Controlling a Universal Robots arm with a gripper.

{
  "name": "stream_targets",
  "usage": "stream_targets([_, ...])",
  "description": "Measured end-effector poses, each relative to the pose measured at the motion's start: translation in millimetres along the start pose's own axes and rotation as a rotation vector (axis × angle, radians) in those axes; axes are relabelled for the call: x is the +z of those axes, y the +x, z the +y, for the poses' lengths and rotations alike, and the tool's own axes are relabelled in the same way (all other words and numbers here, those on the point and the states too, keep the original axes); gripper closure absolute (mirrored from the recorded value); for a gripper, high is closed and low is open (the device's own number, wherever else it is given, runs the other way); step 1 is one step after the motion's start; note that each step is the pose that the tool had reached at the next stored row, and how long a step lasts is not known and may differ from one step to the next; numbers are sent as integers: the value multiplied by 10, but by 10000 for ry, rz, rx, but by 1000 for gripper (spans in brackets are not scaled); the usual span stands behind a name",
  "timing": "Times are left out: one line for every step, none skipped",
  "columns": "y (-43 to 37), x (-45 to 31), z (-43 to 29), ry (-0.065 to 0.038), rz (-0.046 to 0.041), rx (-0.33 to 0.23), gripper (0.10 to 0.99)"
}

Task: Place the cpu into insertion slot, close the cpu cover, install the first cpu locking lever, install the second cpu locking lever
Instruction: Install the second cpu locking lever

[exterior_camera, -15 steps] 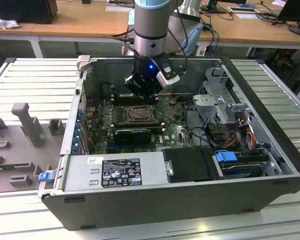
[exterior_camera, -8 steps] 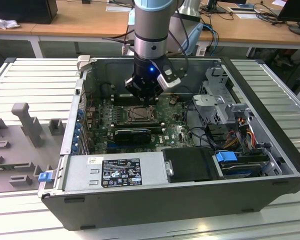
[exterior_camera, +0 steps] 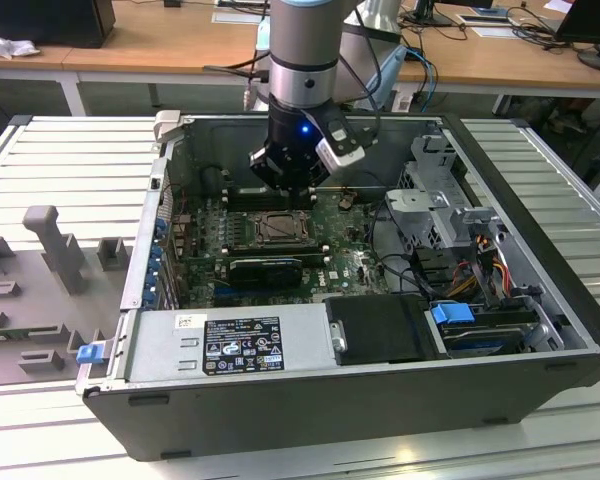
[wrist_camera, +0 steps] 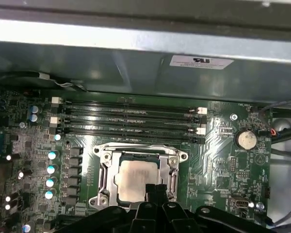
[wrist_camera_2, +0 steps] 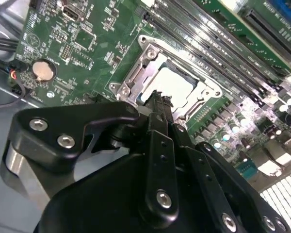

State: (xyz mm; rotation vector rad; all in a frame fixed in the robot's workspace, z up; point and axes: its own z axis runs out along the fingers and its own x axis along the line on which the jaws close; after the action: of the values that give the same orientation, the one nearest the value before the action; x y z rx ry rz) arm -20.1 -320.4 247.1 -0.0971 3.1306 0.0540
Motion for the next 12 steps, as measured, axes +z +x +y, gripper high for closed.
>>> stream_targets([1,-1,-15,-1,0,2,980])
stream_targets([3,-1,-42,-1,-1,2,980])
stream_targets([5,-2,-75,0,0,2,980])
stream_targets([8,-3,-120,2,1,2,980])
stream_targets([12,-1,-190,-1,1,1,980])
stream_targets([14,0,-226,0,3,1,980])
stream_targets([16,5,-263,-1,17,1,980])
stream_targets([20,15,-308,-14,82,4,980])
stream_targets([20,18,-321,-70,125,6,980])
stream_targets([21,21,-330,-128,153,7,980])
stream_targets([23,50,-363,-157,169,8,980])
stream_targets([27,68,-410,-181,169,8,980])
